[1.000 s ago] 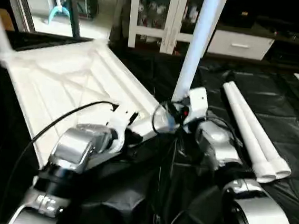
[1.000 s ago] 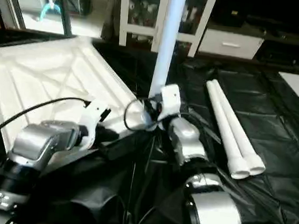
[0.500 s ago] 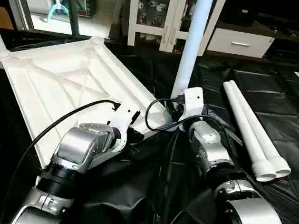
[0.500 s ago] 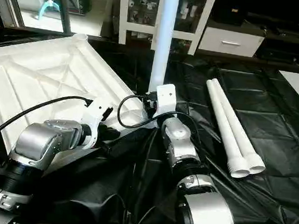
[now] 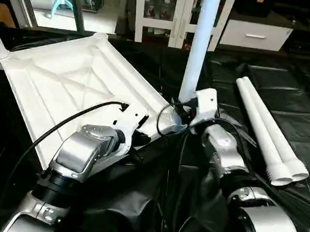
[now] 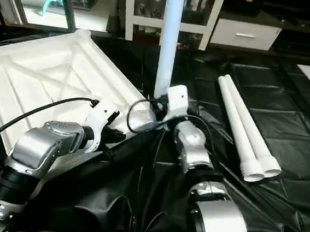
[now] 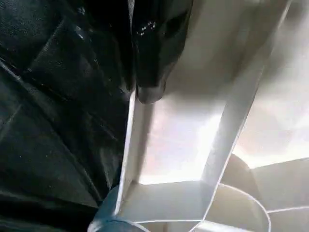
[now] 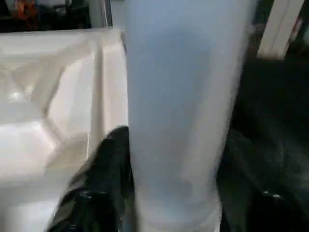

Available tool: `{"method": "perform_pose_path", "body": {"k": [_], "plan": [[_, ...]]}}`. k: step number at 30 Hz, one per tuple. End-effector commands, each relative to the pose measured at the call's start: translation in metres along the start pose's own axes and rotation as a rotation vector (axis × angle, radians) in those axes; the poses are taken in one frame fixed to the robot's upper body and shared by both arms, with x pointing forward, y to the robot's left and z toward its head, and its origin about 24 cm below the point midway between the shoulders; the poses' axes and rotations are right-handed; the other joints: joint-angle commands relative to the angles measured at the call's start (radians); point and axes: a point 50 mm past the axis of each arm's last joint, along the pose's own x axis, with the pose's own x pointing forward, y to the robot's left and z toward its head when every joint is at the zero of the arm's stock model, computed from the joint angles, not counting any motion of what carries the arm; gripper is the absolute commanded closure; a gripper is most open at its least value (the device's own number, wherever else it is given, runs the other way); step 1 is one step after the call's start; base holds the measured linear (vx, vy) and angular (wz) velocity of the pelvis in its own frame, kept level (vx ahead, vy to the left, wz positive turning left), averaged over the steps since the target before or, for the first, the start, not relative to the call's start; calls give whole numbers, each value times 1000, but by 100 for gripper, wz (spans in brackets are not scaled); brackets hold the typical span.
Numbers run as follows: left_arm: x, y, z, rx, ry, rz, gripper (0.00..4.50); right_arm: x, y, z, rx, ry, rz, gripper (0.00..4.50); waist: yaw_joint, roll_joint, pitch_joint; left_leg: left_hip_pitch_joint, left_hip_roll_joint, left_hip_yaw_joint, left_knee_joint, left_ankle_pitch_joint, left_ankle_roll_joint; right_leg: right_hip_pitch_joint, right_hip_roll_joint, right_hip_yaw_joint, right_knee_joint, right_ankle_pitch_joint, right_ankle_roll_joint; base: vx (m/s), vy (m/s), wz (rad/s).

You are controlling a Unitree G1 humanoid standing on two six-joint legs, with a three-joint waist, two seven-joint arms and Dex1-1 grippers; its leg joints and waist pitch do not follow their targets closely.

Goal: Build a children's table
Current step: Insert table leg to table base

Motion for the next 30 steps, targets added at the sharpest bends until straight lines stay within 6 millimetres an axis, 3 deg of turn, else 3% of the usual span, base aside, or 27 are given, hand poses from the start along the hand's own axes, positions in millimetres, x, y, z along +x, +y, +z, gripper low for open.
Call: {"method": "perform_pose_path", "body": {"k": [1, 4, 6, 7, 8, 9, 12, 15, 18, 20, 22, 26, 27, 28, 30], "plan": [[-1, 3, 7, 51, -48, 47, 450, -10, 24, -43, 80, 174, 114, 161, -2, 9, -27, -11, 0, 1, -48, -12, 28, 32, -82, 52, -64, 398, -181, 0, 0, 0], [-2, 1, 6, 95, -61, 20, 450, -10, 18, -33, 92, 99, 119, 135, -4, 10, -26, -13, 0, 1, -47, -11, 38, 34, -84, 53, -64, 386, -190, 0, 0, 0], [-4, -1, 3, 135, -75, -8, 450, -13, 10, -21, 88, 10, 131, 117, -2, 12, -31, -15, 1, 0, -41, 23, 56, 39, -83, 54, -58, 448, -193, 0, 0, 0], [-5, -3, 0, 171, -79, -24, 450, -19, 2, -12, 87, -53, 147, 107, 2, 15, -41, -18, 1, -2, -30, 118, 83, 45, -75, 52, -38, 636, -184, 0, 0, 0], [-5, -4, -1, 185, -77, -28, 450, -21, -1, -10, 90, -72, 156, 99, 3, 14, -43, -16, -1, 0, -25, 142, 95, 44, -72, 52, -32, 705, -178, 0, 0, 0], [-5, -4, -3, 194, -76, -30, 450, -23, -3, -8, 91, -82, 163, 91, 1, 13, -44, -23, -4, 0, -21, 175, 103, 47, -70, 49, -21, 803, -175, 0, 0, 0], [-5, -2, -11, 293, -72, -44, 450, -42, -21, 0, 72, -109, 216, 59, 4, 18, -47, -25, -9, -1, -17, 158, 89, 50, -66, 44, -17, 875, -142, 0, 0, 0], [-7, -2, -17, 385, -81, -105, 450, -62, -38, 3, 50, -53, 325, 59, 16, 17, -48, -26, -14, -2, -15, 131, 78, 55, -59, 42, -19, 865, -103, 0, 0, 0], [-8, -4, -19, 425, -88, -133, 450, -68, -44, 4, 45, -24, 368, 59, 16, 14, -46, -26, -12, -4, -17, 104, 66, 53, -63, 41, -21, 819, -102, 0, 0, 0], [-13, -12, -27, 513, -82, -262, 450, -84, -59, 11, 14, 55, 474, 59, 17, 12, -45, -26, -13, -5, -16, 91, 75, 55, -60, 41, -25, 781, -108, 0, 0, 0], [-14, -15, -29, 527, -80, -292, 450, -88, -63, 17, -1, 71, 506, 59, 23, 13, -45, -19, -8, -2, -13, 91, 85, 46, -63, 43, -25, 744, -121, 0, 0, 0], [-16, -22, -32, 538, -90, -369, 450, -88, -70, 28, -75, 103, 540, 59, 23, 11, -45, -21, -5, -2, -12, 95, 93, 44, -68, 43, -22, 700, -148, 0, 0, 0], [-16, -23, -33, 540, -93, -383, 450, -86, -70, 32, -82, 99, 557, 59, 23, 7, -45, -22, -4, -2, -10, 108, 98, 42, -68, 44, -20, 677, -170, 0, 0, 0], [-16, -23, -33, 540, -93, -383, 450, -86, -70, 32, -82, 99, 557, 59, 23, 7, -47, -25, -5, -3, -8, 116, 99, 46, -68, 45, -16, 679, -175, 0, 0, 0], [-16, -22, -34, 547, -93, -385, 450, -84, -67, 35, -64, 101, 602, 59, 26, 9, -46, -23, -4, -1, -5, 122, 114, 39, -69, 45, -16, 670, -187, 0, 0, 0]]}}
